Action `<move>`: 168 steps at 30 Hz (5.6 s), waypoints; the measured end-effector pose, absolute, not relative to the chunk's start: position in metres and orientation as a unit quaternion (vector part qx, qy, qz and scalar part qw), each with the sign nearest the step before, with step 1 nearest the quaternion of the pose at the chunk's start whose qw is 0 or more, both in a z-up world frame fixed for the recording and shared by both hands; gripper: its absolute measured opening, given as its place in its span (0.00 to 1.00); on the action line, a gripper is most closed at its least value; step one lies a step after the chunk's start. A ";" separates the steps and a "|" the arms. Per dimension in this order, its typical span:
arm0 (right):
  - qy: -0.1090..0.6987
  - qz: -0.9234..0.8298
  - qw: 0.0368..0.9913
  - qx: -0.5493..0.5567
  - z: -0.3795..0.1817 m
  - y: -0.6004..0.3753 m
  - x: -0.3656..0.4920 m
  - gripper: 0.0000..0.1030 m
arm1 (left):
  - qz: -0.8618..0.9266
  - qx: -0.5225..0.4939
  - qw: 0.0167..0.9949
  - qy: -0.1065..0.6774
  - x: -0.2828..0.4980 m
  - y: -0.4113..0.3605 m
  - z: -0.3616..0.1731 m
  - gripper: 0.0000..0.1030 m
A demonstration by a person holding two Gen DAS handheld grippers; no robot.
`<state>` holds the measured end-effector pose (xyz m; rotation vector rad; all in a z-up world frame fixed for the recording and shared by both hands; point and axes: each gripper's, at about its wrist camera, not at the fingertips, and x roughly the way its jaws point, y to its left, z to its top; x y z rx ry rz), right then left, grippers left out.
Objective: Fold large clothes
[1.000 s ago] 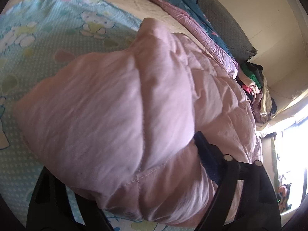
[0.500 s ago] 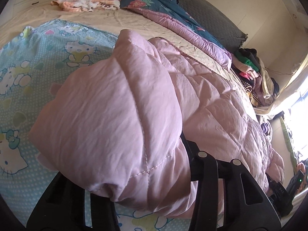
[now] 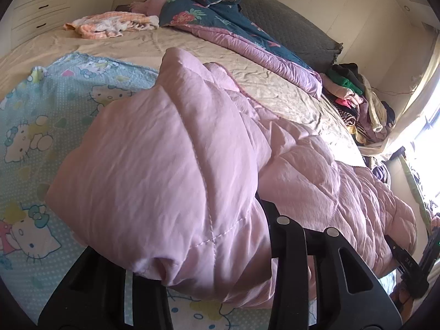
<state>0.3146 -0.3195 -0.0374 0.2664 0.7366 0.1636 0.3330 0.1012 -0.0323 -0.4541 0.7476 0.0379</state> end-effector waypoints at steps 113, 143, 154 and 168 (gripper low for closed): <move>0.333 0.047 0.933 0.129 -0.011 -0.335 0.029 0.96 | 0.017 -0.157 0.930 0.333 0.059 0.119 -0.006 0.91; 0.215 0.119 0.969 0.037 0.057 -0.253 -0.063 0.96 | -0.052 -0.085 0.951 0.292 0.000 0.032 0.022 0.91; 0.253 0.107 0.961 0.010 0.012 -0.245 -0.070 0.96 | -0.063 -0.062 0.949 0.304 -0.004 0.014 0.003 0.91; 0.278 0.117 0.953 0.016 -0.004 -0.239 -0.060 0.96 | -0.061 -0.055 0.948 0.308 -0.002 0.008 -0.008 0.91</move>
